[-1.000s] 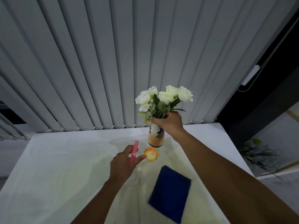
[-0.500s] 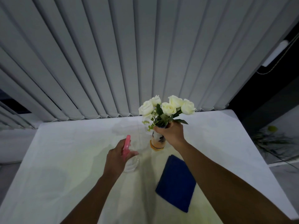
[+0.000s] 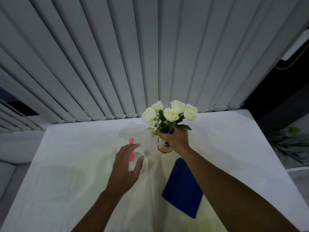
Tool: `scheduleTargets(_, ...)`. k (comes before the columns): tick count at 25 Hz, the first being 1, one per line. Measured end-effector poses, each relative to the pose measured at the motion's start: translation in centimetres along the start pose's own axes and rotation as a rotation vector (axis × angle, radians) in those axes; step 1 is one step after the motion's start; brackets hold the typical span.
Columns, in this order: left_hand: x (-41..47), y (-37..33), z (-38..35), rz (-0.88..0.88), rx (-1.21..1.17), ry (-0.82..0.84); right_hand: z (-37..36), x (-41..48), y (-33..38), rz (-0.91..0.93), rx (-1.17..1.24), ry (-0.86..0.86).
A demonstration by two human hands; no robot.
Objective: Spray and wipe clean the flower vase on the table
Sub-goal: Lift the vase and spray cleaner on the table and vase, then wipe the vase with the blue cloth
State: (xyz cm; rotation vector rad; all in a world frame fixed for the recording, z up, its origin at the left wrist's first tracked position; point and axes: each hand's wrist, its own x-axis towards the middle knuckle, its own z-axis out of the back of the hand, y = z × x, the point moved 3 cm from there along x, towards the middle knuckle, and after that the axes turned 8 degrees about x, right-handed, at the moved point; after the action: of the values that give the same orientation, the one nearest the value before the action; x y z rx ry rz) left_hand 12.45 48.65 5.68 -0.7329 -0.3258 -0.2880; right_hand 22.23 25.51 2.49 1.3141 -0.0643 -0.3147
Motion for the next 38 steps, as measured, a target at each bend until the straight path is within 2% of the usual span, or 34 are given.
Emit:
scheduleTargets(2, 0.9, -2.0, -1.7, -0.09, -0.004, 0.06, 0.2, 0.0, 0.1, -0.022, 0.036, 0.055)
scheduleTargets(3, 1.4, -2.6, -2.8, -0.056, 0.008, 0.141, 0.3, 0.0, 0.1, -0.039, 0.035, 0.114)
scheduleTargets(4, 1.8, -2.7, -4.0, 0.046, -0.002, 0.246, 0.4, -0.4, 0.0, -0.051, 0.003, 0.172)
scheduleTargets(6, 2.5, -1.9, -6.3, 0.378, -0.1, 0.47, 0.7, -2.4, -1.2, -0.085, -0.081, 0.221)
scheduleTargets(7, 2.9, -1.3, -7.3, 0.502, -0.134, 0.543, 0.9, -4.0, -2.4, -0.11, -0.113, 0.211)
scheduleTargets(8, 3.3, -0.7, -8.3, 0.555, -0.136, 0.575, 1.1, -5.9, -4.1, -0.12, -0.171, 0.195)
scheduleTargets(11, 5.1, -0.2, -10.4, 0.528, -0.107, 0.531, 1.6, -11.5, -9.7, -0.061, -0.513, 0.245)
scheduleTargets(15, 6.9, -0.9, -11.8, 0.406, -0.192, 0.34, 2.1, -15.6, -15.2, -0.057, -0.793, 0.407)
scheduleTargets(19, 8.7, -2.2, -12.3, 0.406, -0.303, 0.191, 3.4, -16.1, -17.4, 0.024, -0.817, 0.517)
scheduleTargets(22, 9.3, -2.4, -13.0, 0.435, -0.308, 0.174, 3.8, -16.2, -18.3, 0.097, -0.85, 0.587)
scheduleTargets(25, 9.4, -2.0, -13.4, 0.451, -0.287, 0.2, 4.0, -16.7, -18.6, 0.305, -1.026, 0.54)
scheduleTargets(26, 9.5, -1.8, -13.4, 0.455, -0.273, 0.21, 4.0, -16.7, -18.5, 0.324, -1.033, 0.517)
scheduleTargets(28, 9.9, -1.5, -13.2, 0.458, -0.264, 0.211, 4.1, -16.2, -18.0, 0.286, -0.941, 0.46)
scheduleTargets(31, 11.1, -1.5, -12.2, 0.461, -0.247, 0.188, 5.3, -15.0, -16.9, 0.027, -0.659, 0.269)
scheduleTargets(35, 13.4, -2.5, -10.1, 0.44, -0.305, 0.145, 9.4, -11.5, -11.7, -0.223, -0.049, -0.257)
scheduleTargets(37, 14.6, -3.3, -8.8, 0.442, -0.391, 0.115, 11.4, -9.0, -8.8, -0.376, 0.327, -0.38)
scheduleTargets(38, 15.3, -3.8, -8.1, 0.447, -0.437, 0.111, 12.2, -7.5, -6.7, -0.385, 0.485, -0.391)
